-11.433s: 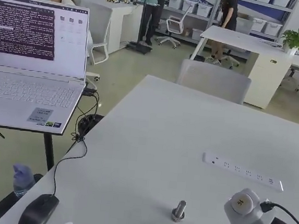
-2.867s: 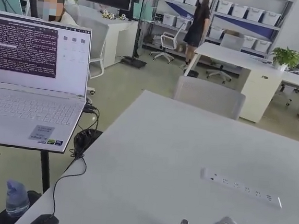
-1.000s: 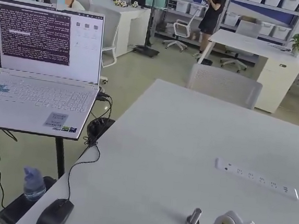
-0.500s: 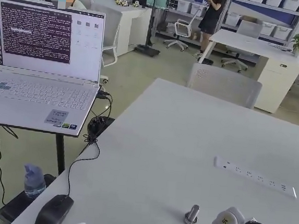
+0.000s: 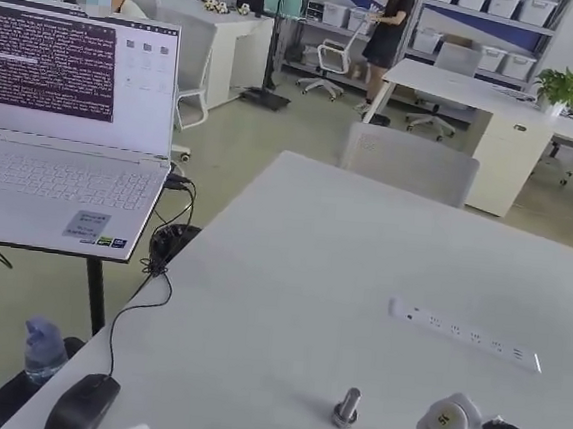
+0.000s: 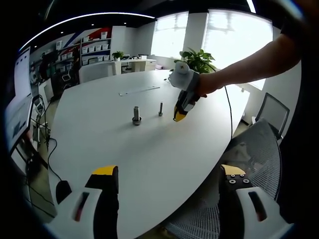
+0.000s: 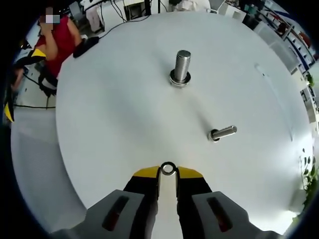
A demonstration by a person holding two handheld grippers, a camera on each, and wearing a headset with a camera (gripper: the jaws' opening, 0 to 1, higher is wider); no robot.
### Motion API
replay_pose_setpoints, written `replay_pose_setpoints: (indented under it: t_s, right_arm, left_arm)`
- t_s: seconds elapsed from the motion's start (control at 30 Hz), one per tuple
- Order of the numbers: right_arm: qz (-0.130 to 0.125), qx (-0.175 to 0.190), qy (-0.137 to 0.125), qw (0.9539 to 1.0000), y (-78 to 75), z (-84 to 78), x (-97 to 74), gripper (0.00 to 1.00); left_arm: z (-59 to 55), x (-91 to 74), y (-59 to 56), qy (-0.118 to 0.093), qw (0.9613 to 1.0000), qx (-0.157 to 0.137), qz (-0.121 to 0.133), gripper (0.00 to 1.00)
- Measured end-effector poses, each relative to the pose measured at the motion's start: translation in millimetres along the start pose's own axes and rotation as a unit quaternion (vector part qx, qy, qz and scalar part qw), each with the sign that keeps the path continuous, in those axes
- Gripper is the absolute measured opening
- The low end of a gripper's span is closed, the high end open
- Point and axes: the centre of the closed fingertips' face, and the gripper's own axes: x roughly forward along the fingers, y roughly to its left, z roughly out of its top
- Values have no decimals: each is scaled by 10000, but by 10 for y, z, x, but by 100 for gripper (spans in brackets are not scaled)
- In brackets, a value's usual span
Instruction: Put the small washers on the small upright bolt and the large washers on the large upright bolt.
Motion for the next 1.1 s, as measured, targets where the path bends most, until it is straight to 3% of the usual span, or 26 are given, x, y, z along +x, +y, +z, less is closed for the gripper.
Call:
replay_pose_setpoints:
  t_s: [0.2, 0.37, 0.63, 1.1]
  right_arm:
    - [-37, 47, -49, 10000, -96, -14, -78, 13]
    - [-80, -151, -37, 9998, -198, 28, -158, 13]
    - [-178, -145, -132, 9996, -449, 186, -266, 13]
    - [-270, -335, -203, 9989, -641, 389, -363, 13]
  left_arm:
    - [16, 31, -30, 25, 10000, 44, -24, 82]
    - [32, 44, -32, 19, 10000, 50, -10, 82]
    - [-14, 55, -41, 85, 10000, 34, -18, 82]
    - [-13, 63, 37, 126, 9999, 48, -7, 81]
